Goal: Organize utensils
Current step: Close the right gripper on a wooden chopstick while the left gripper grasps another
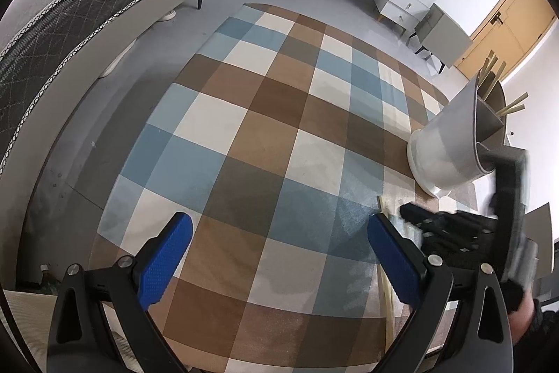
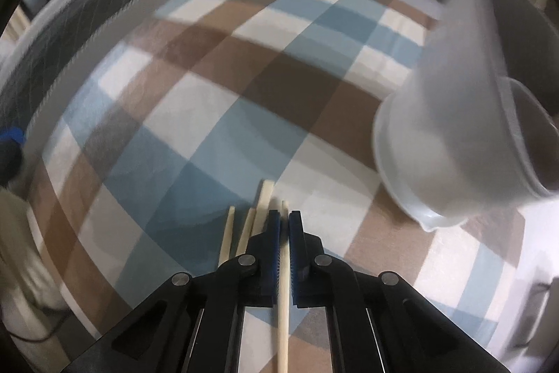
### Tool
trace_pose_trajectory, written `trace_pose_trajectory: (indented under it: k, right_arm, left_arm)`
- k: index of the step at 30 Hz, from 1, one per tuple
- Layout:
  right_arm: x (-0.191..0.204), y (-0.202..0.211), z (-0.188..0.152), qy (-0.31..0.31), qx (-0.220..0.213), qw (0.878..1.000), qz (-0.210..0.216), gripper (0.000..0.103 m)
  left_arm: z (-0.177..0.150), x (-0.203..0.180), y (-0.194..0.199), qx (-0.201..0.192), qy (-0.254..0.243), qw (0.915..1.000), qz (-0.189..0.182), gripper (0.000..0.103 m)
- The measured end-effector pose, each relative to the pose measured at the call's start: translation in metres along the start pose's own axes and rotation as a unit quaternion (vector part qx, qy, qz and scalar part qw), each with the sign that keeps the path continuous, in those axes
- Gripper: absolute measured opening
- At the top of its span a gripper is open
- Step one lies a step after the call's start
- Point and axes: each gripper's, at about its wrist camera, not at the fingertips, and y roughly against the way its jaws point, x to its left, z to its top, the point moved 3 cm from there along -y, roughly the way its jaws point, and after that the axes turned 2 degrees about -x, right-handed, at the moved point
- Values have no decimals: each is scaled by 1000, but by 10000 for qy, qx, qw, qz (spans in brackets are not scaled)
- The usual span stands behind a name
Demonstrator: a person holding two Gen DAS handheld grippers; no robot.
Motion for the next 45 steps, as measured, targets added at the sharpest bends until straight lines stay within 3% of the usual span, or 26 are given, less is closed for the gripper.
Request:
trace_pose_trajectory:
  k: [9, 15, 22, 30, 37, 41, 45]
  right_arm:
    - [-37, 56, -12, -1102, -970, 9886, 334, 4]
    - [-64, 78, -29, -1862, -1402, 9709, 546, 4]
    - [-91, 90, -47, -2554, -1707, 9485, 779, 4]
    - [-91, 107, -48, -2373, -1963, 9495, 595, 4]
    - [-102, 117, -53, -2579, -2143, 9392, 746, 4]
    - [-105, 123, -54, -2632, -2199, 9358, 809, 4]
    - [-107, 128, -53, -2672, -2274, 9323, 879, 4]
  left_arm:
    - [-12, -8, -14, 345, -150, 9992, -105, 98]
    - [-26, -21, -27, 806, -133, 9958, -413, 98]
    - [-31, -50, -32, 860, -646, 9938, -265, 97]
    - [-36, -68, -59, 1251, -561, 9905, 33, 91]
    - [-36, -83, -73, 1374, -597, 9876, 459, 90]
    - [-40, -84, -80, 1560, -600, 9831, 750, 76]
    - [-41, -83, -83, 1628, -519, 9816, 853, 74]
